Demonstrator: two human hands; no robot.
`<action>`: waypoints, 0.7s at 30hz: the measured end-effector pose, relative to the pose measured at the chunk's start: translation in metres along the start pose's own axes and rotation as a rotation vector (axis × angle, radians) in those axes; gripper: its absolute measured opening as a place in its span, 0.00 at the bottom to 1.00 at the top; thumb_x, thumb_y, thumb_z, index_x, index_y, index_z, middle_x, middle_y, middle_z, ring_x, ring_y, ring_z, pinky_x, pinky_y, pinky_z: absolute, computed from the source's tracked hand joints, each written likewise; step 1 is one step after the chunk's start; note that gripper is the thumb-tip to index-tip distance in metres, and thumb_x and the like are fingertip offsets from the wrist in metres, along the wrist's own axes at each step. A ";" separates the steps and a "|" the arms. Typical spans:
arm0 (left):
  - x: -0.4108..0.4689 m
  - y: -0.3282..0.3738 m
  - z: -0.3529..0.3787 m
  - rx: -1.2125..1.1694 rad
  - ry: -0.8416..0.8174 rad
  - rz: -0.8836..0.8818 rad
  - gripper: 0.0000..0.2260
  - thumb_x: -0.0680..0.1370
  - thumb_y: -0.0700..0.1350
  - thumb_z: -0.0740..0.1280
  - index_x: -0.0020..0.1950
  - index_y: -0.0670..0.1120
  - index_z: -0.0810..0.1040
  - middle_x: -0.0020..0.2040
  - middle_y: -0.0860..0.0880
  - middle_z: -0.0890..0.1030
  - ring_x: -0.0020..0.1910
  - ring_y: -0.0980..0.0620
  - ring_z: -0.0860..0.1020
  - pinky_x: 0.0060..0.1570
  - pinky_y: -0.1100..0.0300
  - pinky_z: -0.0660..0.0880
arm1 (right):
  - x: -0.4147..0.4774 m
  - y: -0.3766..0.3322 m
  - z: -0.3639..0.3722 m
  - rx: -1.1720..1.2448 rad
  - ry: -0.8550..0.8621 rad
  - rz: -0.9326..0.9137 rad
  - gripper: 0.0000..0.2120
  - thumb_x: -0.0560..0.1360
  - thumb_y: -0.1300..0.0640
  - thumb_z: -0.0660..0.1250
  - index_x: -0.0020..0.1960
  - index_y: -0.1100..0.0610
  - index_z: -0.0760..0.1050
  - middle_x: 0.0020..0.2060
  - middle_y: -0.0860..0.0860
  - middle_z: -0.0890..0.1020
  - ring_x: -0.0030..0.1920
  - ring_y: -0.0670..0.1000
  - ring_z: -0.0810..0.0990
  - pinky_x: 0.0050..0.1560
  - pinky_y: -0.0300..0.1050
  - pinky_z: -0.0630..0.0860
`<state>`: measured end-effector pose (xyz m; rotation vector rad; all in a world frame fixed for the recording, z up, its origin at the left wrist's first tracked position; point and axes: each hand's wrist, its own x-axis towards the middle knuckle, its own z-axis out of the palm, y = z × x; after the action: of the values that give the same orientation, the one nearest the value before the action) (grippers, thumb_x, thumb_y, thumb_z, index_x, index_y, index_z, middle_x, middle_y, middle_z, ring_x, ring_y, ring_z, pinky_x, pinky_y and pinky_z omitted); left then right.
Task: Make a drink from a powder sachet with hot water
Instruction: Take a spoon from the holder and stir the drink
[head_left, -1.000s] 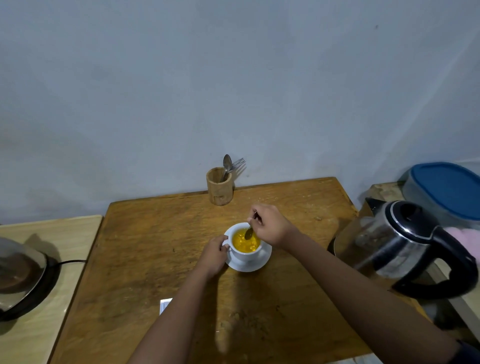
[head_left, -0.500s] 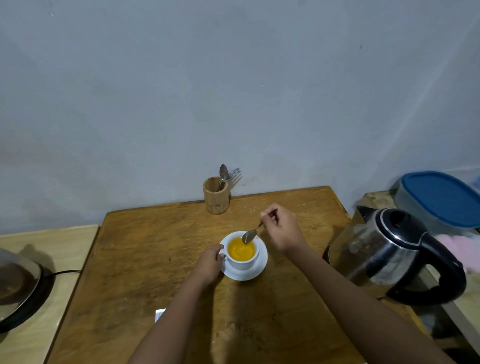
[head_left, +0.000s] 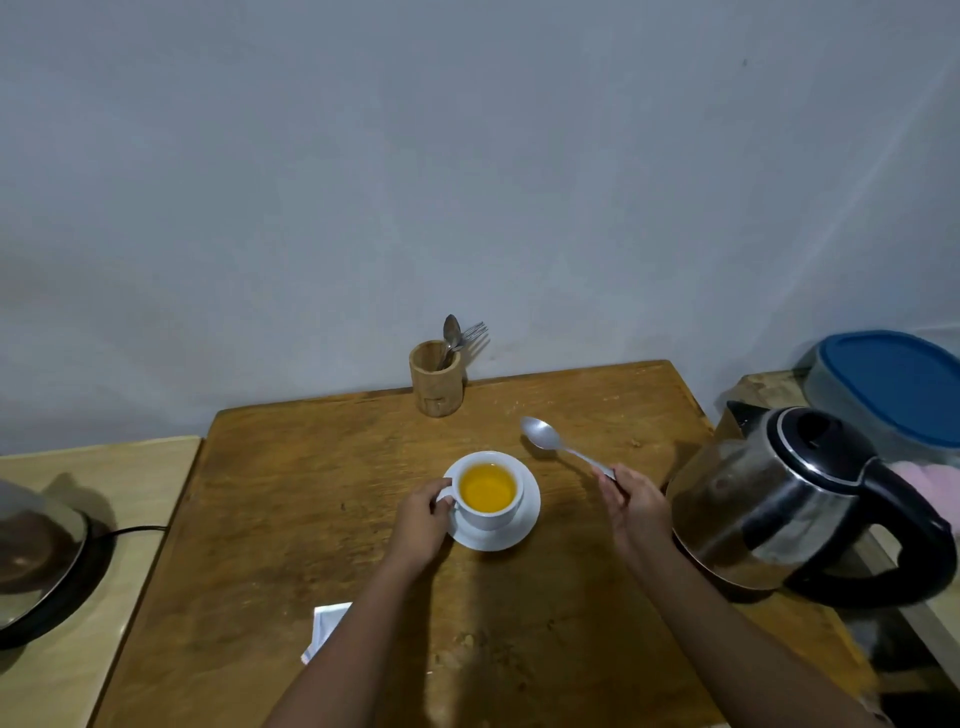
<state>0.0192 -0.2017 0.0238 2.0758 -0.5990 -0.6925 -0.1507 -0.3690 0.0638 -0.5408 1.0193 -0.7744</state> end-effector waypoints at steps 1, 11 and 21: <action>-0.001 -0.001 0.001 -0.008 0.010 -0.002 0.15 0.79 0.41 0.60 0.64 0.44 0.74 0.64 0.45 0.76 0.62 0.47 0.74 0.62 0.52 0.71 | 0.001 0.006 -0.007 -0.006 0.022 0.015 0.06 0.77 0.66 0.61 0.52 0.66 0.74 0.44 0.60 0.79 0.33 0.46 0.83 0.31 0.32 0.80; 0.003 -0.005 0.006 0.009 0.021 0.006 0.14 0.79 0.43 0.59 0.63 0.45 0.73 0.63 0.44 0.76 0.61 0.47 0.74 0.61 0.51 0.71 | 0.010 0.059 -0.039 -0.291 0.139 0.103 0.07 0.75 0.69 0.62 0.52 0.63 0.72 0.45 0.57 0.78 0.45 0.53 0.81 0.53 0.46 0.78; -0.001 -0.004 0.009 0.021 0.041 0.023 0.15 0.80 0.42 0.58 0.65 0.45 0.72 0.65 0.43 0.74 0.63 0.48 0.71 0.58 0.59 0.67 | 0.005 0.064 -0.035 -1.369 -0.105 -0.214 0.09 0.74 0.61 0.66 0.50 0.56 0.67 0.46 0.53 0.74 0.42 0.50 0.74 0.37 0.41 0.70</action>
<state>0.0130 -0.2037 0.0163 2.0941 -0.6077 -0.6313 -0.1606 -0.3351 0.0000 -1.8528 1.3131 -0.1042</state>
